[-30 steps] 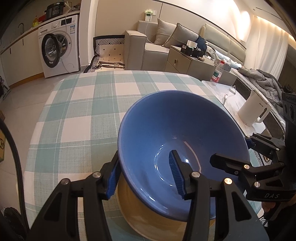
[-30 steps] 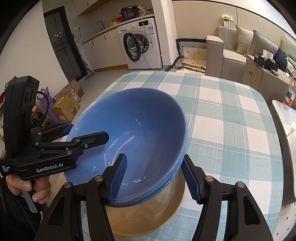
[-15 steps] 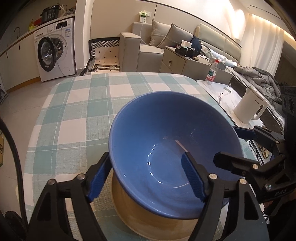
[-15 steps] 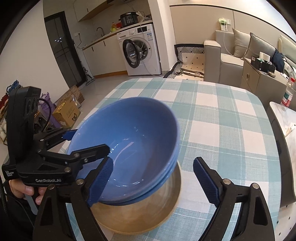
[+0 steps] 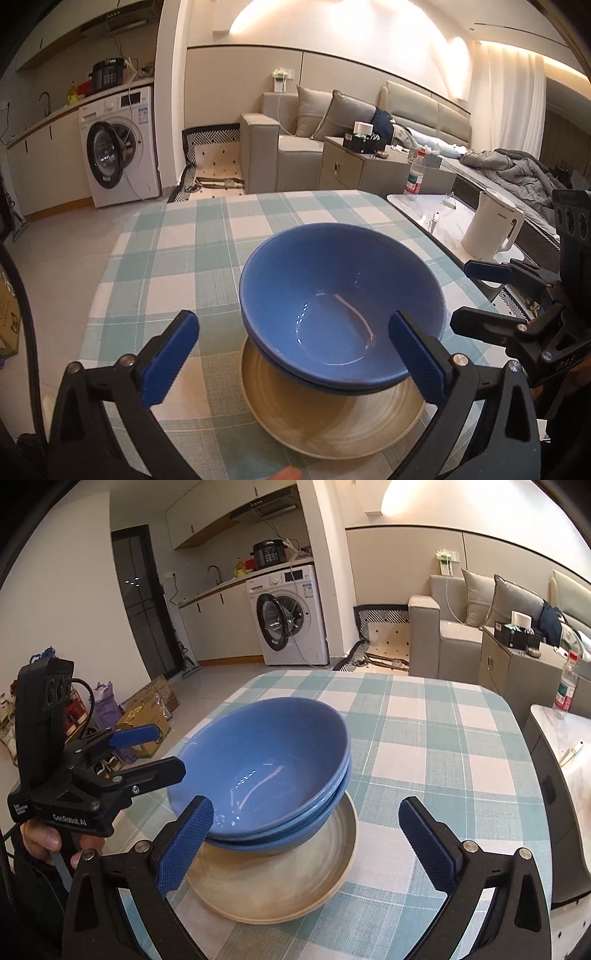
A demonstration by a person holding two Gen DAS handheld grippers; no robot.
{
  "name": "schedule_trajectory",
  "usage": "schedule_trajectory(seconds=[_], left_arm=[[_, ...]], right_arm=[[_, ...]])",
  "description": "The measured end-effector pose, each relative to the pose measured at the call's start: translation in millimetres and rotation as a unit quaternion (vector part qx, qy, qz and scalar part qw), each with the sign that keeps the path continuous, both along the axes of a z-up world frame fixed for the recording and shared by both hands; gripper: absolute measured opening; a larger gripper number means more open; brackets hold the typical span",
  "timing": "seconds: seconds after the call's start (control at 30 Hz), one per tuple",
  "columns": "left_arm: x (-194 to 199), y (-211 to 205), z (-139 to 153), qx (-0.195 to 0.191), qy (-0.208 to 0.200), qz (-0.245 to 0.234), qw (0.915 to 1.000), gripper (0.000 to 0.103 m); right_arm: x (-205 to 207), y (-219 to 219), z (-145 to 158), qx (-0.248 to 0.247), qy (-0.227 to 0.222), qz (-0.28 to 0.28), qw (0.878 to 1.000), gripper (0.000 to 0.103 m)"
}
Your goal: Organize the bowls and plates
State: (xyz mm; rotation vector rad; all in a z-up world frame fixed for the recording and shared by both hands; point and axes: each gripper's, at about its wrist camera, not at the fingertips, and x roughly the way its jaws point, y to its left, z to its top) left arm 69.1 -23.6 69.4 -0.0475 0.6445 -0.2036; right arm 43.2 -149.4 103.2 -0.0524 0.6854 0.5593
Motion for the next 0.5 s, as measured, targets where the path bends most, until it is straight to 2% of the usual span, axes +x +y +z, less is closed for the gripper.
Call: schedule_trajectory(seconds=[0.33, 0.5], left_arm=[[-27.8, 5.4, -1.5, 0.01, -0.019, 0.016, 0.9996, 0.103], [-39.5, 12.5, -4.4, -0.005, -0.03, 0.018, 0.9994, 0.103]], right_arm=[[-29.8, -11.8, 5.2, 0.021, -0.035, 0.001, 0.999, 0.102], [-42.0, -15.9, 3.3, 0.022, -0.052, 0.003, 0.998, 0.102]])
